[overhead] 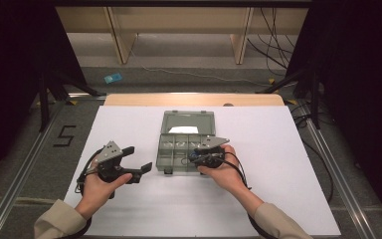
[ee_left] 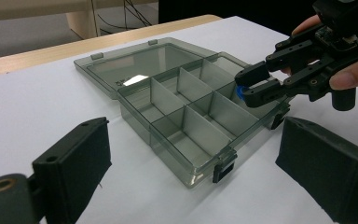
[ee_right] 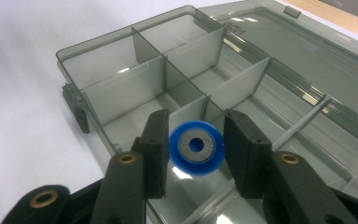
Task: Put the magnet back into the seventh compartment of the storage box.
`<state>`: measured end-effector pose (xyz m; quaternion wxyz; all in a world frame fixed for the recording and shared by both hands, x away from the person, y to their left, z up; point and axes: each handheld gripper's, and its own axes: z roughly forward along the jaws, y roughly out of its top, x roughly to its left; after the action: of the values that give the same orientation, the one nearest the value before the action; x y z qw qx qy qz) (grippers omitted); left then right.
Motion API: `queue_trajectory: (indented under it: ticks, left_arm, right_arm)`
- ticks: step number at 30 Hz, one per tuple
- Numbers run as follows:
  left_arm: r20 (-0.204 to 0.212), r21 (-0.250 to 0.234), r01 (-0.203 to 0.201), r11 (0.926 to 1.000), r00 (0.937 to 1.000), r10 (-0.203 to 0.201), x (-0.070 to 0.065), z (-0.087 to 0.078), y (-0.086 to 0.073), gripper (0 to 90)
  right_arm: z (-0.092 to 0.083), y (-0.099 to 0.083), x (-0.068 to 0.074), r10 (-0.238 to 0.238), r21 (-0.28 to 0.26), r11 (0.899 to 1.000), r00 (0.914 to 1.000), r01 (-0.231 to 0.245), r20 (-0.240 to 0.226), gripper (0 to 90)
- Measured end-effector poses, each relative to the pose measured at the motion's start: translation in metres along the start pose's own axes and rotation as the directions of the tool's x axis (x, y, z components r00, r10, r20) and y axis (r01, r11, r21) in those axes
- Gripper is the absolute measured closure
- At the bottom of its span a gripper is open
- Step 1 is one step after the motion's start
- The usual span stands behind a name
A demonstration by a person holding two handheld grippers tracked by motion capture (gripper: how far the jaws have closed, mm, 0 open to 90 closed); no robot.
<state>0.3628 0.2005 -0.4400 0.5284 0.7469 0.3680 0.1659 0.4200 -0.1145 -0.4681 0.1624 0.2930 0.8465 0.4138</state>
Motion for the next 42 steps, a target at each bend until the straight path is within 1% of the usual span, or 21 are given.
queue_trajectory:
  ticks: [1,2,3,5,8,10,12,15,16,19,22,25,26,27,30,32,34,38,39,40,42]
  left_arm:
    - [0.000,0.001,-0.001,1.0000,1.0000,0.001,0.000,0.000,0.000,8.6]
    - [0.000,0.000,0.017,0.9999,0.9999,-0.017,-0.001,0.000,-0.001,8.6]
    - [0.003,0.000,0.015,0.9999,0.9999,-0.015,0.000,0.001,-0.001,8.6]
    - [-0.003,0.000,0.016,0.9999,0.9999,-0.016,-0.001,0.000,0.000,8.6]
    - [-0.002,0.001,0.014,0.9999,0.9999,-0.014,-0.001,0.000,0.000,8.6]
    - [-0.002,0.001,0.015,0.9999,0.9999,-0.015,-0.001,0.000,0.000,8.6]
    - [0.003,-0.001,0.015,0.9999,0.9999,-0.015,-0.001,0.001,0.000,8.6]
    - [-0.006,0.000,0.017,0.9999,0.9998,-0.017,-0.001,0.000,0.000,8.7]
    - [0.000,0.000,-0.001,1.0000,1.0000,0.001,0.000,0.000,0.000,8.7]
    - [-0.001,0.000,0.000,1.0000,1.0000,0.000,0.000,0.000,0.000,8.7]
    - [-0.001,0.000,0.000,1.0000,1.0000,0.000,0.000,0.000,0.000,8.7]
    - [-0.001,0.000,-0.001,1.0000,1.0000,0.001,0.000,0.000,0.000,8.7]
    - [-0.006,-0.001,0.018,0.9998,0.9998,-0.018,-0.001,0.000,0.000,8.7]
    - [-0.004,-0.001,0.008,1.0000,1.0000,-0.008,0.000,0.000,0.000,8.7]
    - [-0.005,-0.001,0.008,1.0000,1.0000,-0.008,0.000,-0.001,0.000,8.7]
    - [-0.003,-0.003,0.008,1.0000,1.0000,-0.008,0.000,-0.001,0.000,8.7]
    - [-0.003,-0.004,0.009,1.0000,1.0000,-0.009,0.000,-0.001,0.000,8.7]
    - [-0.004,-0.005,0.008,1.0000,1.0000,-0.008,0.000,-0.001,0.000,8.7]
    - [-0.006,-0.006,0.019,0.9998,0.9998,-0.019,0.000,-0.001,-0.001,8.7]
    - [-0.005,-0.007,0.017,0.9998,0.9998,-0.017,0.000,-0.001,0.000,8.7]
    - [-0.004,-0.004,0.008,1.0000,1.0000,-0.008,0.000,-0.001,0.000,8.7]
  right_arm:
    - [0.000,0.000,0.001,0.007,0.007,1.000,1.0000,-0.007,-0.004,62.5]
    - [0.000,0.000,0.000,0.000,0.001,1.000,1.0000,0.000,0.002,62.5]
    - [0.000,-0.001,-0.001,0.000,0.002,1.000,1.0000,0.000,0.003,62.5]
    - [0.000,-0.001,-0.001,0.001,0.001,1.000,1.0000,-0.001,0.001,62.3]
    - [0.000,-0.001,0.000,0.017,0.007,1.000,0.9998,-0.017,-0.006,61.9]
    - [0.000,-0.001,-0.001,0.018,0.010,1.000,0.9998,-0.018,-0.009,61.1]
    - [0.001,-0.001,-0.001,0.022,0.000,1.000,0.9997,-0.022,-0.004,59.2]
    - [0.000,-0.001,-0.002,0.042,-0.004,0.999,0.9990,-0.042,-0.011,57.7]
    - [0.001,-0.001,-0.002,0.040,-0.006,0.999,0.9992,-0.040,-0.009,57.2]
    - [-0.001,-0.001,-0.003,0.046,-0.010,0.999,0.9988,-0.047,-0.014,56.1]
    - [-0.002,0.000,-0.003,0.054,-0.026,0.998,0.9984,-0.055,-0.016,54.0]
    - [-0.003,0.000,-0.003,0.065,-0.047,0.997,0.9979,-0.065,-0.010,48.3]
    - [-0.003,0.001,-0.003,0.076,-0.046,0.996,0.9969,-0.077,-0.019,45.6]
    - [-0.004,0.000,-0.003,0.083,-0.052,0.995,0.9964,-0.084,-0.019,43.9]
    - [-0.006,0.001,-0.003,0.083,-0.064,0.994,0.9963,-0.084,-0.024,37.1]
    - [-0.008,0.002,-0.003,0.086,-0.083,0.993,0.9960,-0.088,-0.022,31.7]
    - [-0.010,0.002,-0.002,0.104,-0.111,0.988,0.9942,-0.106,-0.028,27.4]
    - [-0.016,0.003,-0.004,0.110,-0.129,0.985,0.9930,-0.115,-0.044,23.7]
    - [-0.017,0.002,-0.004,0.115,-0.137,0.983,0.9924,-0.120,-0.045,23.6]
    - [-0.020,0.002,-0.005,0.110,-0.124,0.986,0.9930,-0.114,-0.043,23.7]
    - [-0.025,-0.001,-0.008,0.110,-0.122,0.986,0.9930,-0.114,-0.044,22.3]
